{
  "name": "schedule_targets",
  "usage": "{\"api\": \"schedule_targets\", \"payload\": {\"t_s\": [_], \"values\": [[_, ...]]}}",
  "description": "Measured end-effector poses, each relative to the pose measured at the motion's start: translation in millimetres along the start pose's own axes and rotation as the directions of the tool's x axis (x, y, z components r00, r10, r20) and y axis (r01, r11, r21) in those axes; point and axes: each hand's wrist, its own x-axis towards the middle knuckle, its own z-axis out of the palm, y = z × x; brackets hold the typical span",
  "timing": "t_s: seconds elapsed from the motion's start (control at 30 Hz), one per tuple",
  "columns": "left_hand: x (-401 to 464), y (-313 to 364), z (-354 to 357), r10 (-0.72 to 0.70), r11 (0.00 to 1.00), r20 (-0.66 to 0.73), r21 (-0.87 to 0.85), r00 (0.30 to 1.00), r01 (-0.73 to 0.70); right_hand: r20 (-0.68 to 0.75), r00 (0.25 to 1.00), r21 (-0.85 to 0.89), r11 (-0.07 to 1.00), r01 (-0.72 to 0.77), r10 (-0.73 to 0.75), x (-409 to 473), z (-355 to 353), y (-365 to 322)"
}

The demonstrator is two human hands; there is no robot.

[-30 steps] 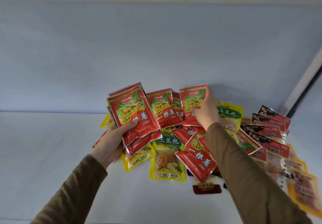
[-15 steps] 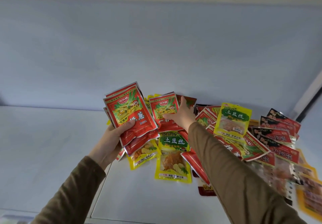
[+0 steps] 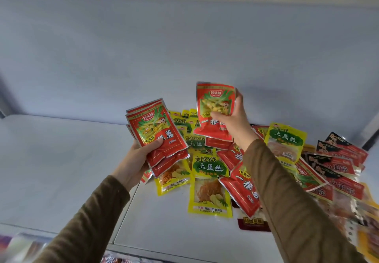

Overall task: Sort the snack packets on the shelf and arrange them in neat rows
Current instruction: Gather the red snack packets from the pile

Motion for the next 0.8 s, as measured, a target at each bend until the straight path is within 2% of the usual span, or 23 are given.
{"api": "schedule_targets", "payload": {"t_s": [0.07,0.13,0.23,0.4,0.5,0.63,0.8], "values": [[0.7,0.0,4.6,-0.009,1.000,0.001,0.024,1.000,0.009,0.089,0.995,0.311,0.948,-0.072,0.047,-4.5,-6.4,-17.5],[0.7,-1.0,12.4,-0.039,0.999,0.022,0.006,0.999,0.039,0.246,0.965,0.451,0.870,-0.196,0.089,-12.3,2.8,-26.8],[-0.2,-3.0,26.5,-0.061,0.998,0.079,-0.018,0.995,0.063,0.360,0.921,0.383,0.877,-0.291,0.148,-26.1,31.9,-21.1],[0.1,3.4,40.5,-0.024,0.994,0.099,-0.104,0.995,0.034,0.214,0.965,0.188,0.963,-0.195,0.153,-42.1,54.2,-0.2],[-5.2,7.8,41.5,-0.014,0.995,0.148,-0.095,0.989,0.028,0.213,0.967,0.094,0.982,-0.163,0.140,-50.1,63.4,2.6],[-17.2,11.6,44.4,-0.005,1.000,0.201,0.008,0.980,0.004,0.234,0.964,0.038,0.990,-0.139,0.126,-59.1,75.0,3.4],[-24.3,12.9,47.8,0.004,1.000,0.097,0.022,0.995,-0.006,0.319,0.944,-0.051,0.996,-0.070,0.083,-72.1,87.6,-4.5]]}}
